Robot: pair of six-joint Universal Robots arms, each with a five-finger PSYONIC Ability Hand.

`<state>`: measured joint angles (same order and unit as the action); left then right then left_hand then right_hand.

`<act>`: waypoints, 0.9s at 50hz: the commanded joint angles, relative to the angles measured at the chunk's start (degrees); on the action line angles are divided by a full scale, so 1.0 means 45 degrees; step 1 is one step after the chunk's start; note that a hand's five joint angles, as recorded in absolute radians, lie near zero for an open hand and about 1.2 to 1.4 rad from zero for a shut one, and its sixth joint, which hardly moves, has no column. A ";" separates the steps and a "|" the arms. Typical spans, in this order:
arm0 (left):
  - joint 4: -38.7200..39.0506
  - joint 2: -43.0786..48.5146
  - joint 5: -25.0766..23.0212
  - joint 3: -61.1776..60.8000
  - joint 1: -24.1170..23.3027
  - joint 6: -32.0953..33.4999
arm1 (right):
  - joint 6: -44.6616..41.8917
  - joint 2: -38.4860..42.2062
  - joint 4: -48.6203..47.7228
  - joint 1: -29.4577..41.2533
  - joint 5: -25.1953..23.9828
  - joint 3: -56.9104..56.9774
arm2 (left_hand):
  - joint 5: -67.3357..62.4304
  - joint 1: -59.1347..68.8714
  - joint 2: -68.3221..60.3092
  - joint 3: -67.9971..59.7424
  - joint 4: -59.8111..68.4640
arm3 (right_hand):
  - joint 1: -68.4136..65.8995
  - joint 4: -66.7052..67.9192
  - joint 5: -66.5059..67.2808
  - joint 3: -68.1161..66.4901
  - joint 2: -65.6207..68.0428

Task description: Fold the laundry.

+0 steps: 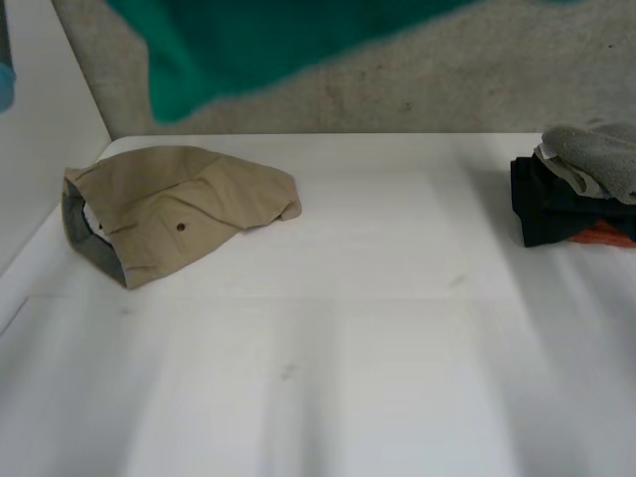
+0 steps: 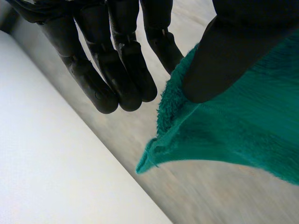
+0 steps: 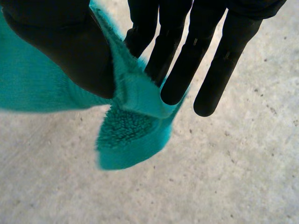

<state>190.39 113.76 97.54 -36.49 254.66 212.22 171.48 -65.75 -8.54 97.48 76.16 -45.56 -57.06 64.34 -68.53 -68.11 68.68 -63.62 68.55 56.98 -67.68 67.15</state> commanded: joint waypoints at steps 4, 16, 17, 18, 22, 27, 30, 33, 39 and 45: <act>-0.0629 0.0169 -0.0426 -0.3079 0.0088 -0.0050 | -0.1543 0.0625 0.2304 0.0505 -0.0830 -0.1184 | -0.2875 0.3481 -0.2548 -0.2642 0.2514 | -0.3640 0.2544 0.2893 -0.2737 0.2855; -0.0024 0.1867 -0.0660 -0.8393 -0.0381 0.0086 | -0.4433 0.2988 0.4984 0.0975 -0.1006 -0.4443 | -0.2875 0.3481 -0.2548 -0.2642 0.2514 | -0.3640 0.2544 0.2893 -0.2737 0.2855; 0.0034 0.2004 -0.0680 -0.8704 -0.0323 0.0183 | -0.4802 0.3163 0.5061 0.0917 -0.0987 -0.4832 | -0.2875 0.3481 -0.2548 -0.2642 0.2514 | -0.3640 0.2544 0.2893 -0.2737 0.2855; 0.0035 0.2005 -0.0699 -0.8862 -0.0303 0.0203 | -0.4922 0.3223 0.5062 0.0897 -0.0967 -0.5030 | -0.2875 0.3481 -0.2548 -0.2642 0.2514 | -0.3640 0.2544 0.2893 -0.2737 0.2855; 0.0054 0.1771 -0.0816 -0.9371 -0.0147 0.0262 | -0.5138 0.3185 0.5354 0.0818 -0.0947 -0.5636 | -0.2875 0.3481 -0.2548 -0.2642 0.2514 | -0.3640 0.2544 0.2893 -0.2737 0.2855; 0.0054 0.1225 -0.1109 -0.9742 -0.0010 0.0242 | -0.4865 0.2678 0.6192 0.0721 -0.0869 -0.5618 | -0.2875 0.3481 -0.2548 -0.2642 0.2514 | -0.0840 -0.0256 0.0094 0.0063 0.0055; 0.0054 0.0970 -0.1266 -0.9898 -0.0010 0.0223 | -0.4864 0.2560 0.6428 0.0701 -0.0947 -0.5520 | -0.2875 0.3481 -0.2548 -0.2642 0.2514 | -0.0011 -0.1085 -0.0735 0.0891 -0.0773; 0.0054 0.0833 -0.1285 -1.0035 -0.0029 0.0223 | -0.5078 0.2579 0.6507 0.0798 -0.0830 -0.5325 | -0.2875 0.3481 -0.2548 -0.2642 0.2514 | 0.1818 -0.2913 -0.2564 0.2720 -0.2602; 0.0035 0.0775 -0.1266 -1.0153 -0.0049 0.0223 | -0.5937 0.2618 0.6488 0.0955 -0.0713 -0.5091 | -0.2875 0.3481 -0.2548 -0.2642 0.2514 | 0.2683 -0.3778 -0.3429 0.3585 -0.3467; 0.0015 0.0619 -0.1246 -1.0289 -0.0088 0.0223 | -0.5920 0.2598 0.6468 0.0975 -0.0771 -0.4817 | -0.2875 0.3481 -0.2548 -0.2642 0.2514 | 0.1898 -0.2994 -0.2645 0.2801 -0.2683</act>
<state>190.56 117.07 91.73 -82.27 254.42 213.22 145.50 -54.08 20.80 101.65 72.83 -68.54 -57.56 64.28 -68.54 -68.11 68.69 -47.11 46.53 35.97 -46.96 46.51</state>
